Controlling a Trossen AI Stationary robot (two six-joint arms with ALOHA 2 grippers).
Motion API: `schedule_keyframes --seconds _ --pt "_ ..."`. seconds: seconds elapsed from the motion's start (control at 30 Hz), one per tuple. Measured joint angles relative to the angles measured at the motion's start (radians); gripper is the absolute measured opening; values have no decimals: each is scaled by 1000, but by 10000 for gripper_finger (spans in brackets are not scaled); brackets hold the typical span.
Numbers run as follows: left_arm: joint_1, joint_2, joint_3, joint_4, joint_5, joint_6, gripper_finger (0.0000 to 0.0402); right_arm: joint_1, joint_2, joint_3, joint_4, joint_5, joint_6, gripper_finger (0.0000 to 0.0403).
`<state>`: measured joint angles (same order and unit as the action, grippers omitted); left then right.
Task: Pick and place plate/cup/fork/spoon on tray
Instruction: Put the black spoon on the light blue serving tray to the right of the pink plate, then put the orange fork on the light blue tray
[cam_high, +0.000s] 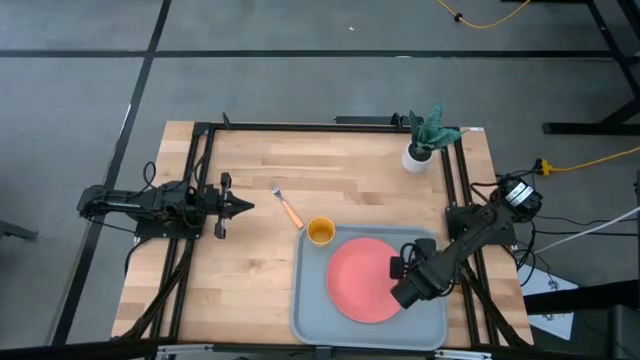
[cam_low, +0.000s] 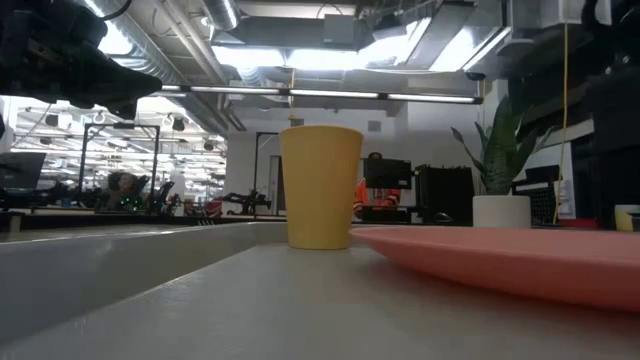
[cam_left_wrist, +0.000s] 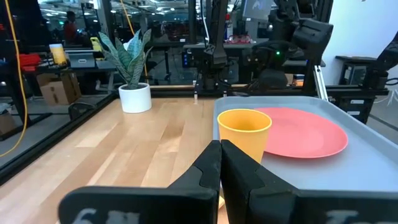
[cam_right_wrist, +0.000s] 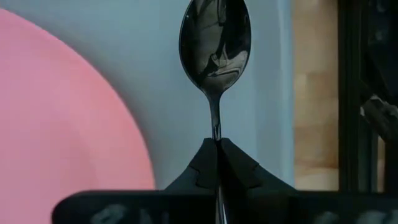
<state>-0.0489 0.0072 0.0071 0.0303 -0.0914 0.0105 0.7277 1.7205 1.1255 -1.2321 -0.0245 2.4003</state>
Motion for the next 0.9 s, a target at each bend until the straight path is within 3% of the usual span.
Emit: schedule_keyframes --seconds 0.43,0.7,0.9 --pt "0 0 0 0 0 0 0 28 0 -188 284 12 0 2" --pt "0 0 0 0 0 0 0 37 0 -171 267 -38 -22 49" --pt "0 0 0 0 0 0 0 42 0 -145 256 -65 -74 58"
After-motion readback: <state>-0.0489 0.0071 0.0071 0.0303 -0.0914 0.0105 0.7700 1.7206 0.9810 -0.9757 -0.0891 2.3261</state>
